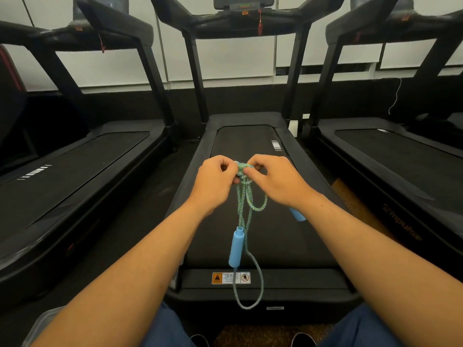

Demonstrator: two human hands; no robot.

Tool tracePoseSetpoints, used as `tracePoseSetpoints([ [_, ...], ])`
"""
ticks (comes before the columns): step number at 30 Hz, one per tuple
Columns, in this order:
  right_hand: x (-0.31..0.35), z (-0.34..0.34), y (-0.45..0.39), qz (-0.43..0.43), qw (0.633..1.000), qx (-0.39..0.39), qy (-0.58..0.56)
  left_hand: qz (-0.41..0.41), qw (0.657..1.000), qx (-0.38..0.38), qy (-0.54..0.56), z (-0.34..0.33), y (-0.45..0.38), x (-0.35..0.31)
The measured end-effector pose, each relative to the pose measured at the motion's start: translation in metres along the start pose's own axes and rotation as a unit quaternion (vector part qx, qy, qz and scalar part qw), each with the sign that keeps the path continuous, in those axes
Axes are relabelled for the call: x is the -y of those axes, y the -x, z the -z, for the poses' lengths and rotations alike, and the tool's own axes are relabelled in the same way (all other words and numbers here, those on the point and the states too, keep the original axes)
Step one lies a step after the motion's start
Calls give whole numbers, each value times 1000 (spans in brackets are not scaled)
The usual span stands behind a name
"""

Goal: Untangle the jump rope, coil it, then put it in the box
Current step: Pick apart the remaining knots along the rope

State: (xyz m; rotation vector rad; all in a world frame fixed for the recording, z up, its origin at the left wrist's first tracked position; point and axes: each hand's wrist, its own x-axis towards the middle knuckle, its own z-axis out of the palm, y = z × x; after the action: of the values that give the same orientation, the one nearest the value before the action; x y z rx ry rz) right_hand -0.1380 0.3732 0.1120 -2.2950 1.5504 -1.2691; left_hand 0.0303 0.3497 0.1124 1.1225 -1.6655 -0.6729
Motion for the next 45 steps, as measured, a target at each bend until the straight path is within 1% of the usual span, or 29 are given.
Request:
tracePoseSetpoints([
  [2, 4, 0, 2, 1, 998, -21, -66, 9, 1000, -13, 25, 2, -1, 0],
  [4, 8, 2, 2, -18, 989, -33, -142, 16, 999, -21, 45, 4, -4, 1],
  [7, 12, 2, 3, -77, 956, -35, -279, 26, 997, -25, 75, 4, -4, 2],
  [10, 12, 4, 4, -103, 920, 7, -377, 37, 995, -26, 89, 4, -5, 4],
  [12, 10, 7, 3, -119, 902, 43, -412, 46, 996, -25, 72, 6, -6, 8],
  [13, 8, 8, 2, -128, 903, 56, -406, 47, 997, -24, 56, 6, -5, 10],
  [15, 6, 8, 1, -139, 927, 77, -339, 39, 999, -12, 4, 5, -5, 13],
  [17, 7, 7, 0, -136, 959, 112, -220, 22, 998, 9, -57, 3, -3, 12],
  [19, 7, 3, 0, -108, 982, 133, -77, 8, 996, 19, -90, 1, -3, 11],
  [21, 6, 0, -1, -81, 990, 113, 13, -2, 993, 22, -116, -1, -4, 13],
  [23, 6, 1, -2, -61, 994, 85, 43, -7, 990, 24, -135, -2, -4, 13],
  [24, 6, 2, -2, -49, 995, 79, 41, -6, 990, 21, -139, -1, -4, 14],
  [26, 4, 3, -2, -39, 997, 66, -14, 5, 990, 10, -139, 3, -6, 15],
  [27, 3, 4, -1, -48, 995, 56, -73, 18, 991, 5, -133, 6, -7, 16],
  [28, 1, 6, 0, -66, 985, 49, -154, 33, 992, -1, -122, 8, -8, 18],
  [30, -1, 11, 2, -103, 936, 49, -332, 64, 994, -14, -87, 13, -11, 22],
  [31, -1, 14, 3, -114, 909, 55, -397, 75, 995, -19, -69, 14, -12, 23],
  [33, 2, 19, 2, -132, 865, 73, -479, 87, 995, -27, -40, 16, -14, 26],
  [34, 3, 21, 1, -144, 852, 86, -496, 89, 995, -30, -35, 16, -14, 27],
  [35, 5, 23, 0, -159, 851, 101, -490, 89, 995, -30, -37, 16, -15, 27],
  [36, 6, 24, 0, -178, 867, 117, -451, 85, 995, -28, -44, 16, -14, 27],
  [38, 10, 24, 2, -202, 922, 155, -292, 64, 996, -20, -66, 15, -13, 25],
  [39, 11, 22, 3, -199, 940, 177, -214, 48, 996, -12, -78, 14, -11, 23],
  [40, 12, 20, 5, -190, 948, 197, -164, 29, 995, -2, -92, 13, -9, 20],
  [42, 14, 16, 7, -176, 953, 205, -138, -5, 992, 11, -125, 8, -7, 17],
  [45, 16, 19, 4, -190, 953, 174, -157, -35, 988, 20, -148, 3, -5, 14],
])
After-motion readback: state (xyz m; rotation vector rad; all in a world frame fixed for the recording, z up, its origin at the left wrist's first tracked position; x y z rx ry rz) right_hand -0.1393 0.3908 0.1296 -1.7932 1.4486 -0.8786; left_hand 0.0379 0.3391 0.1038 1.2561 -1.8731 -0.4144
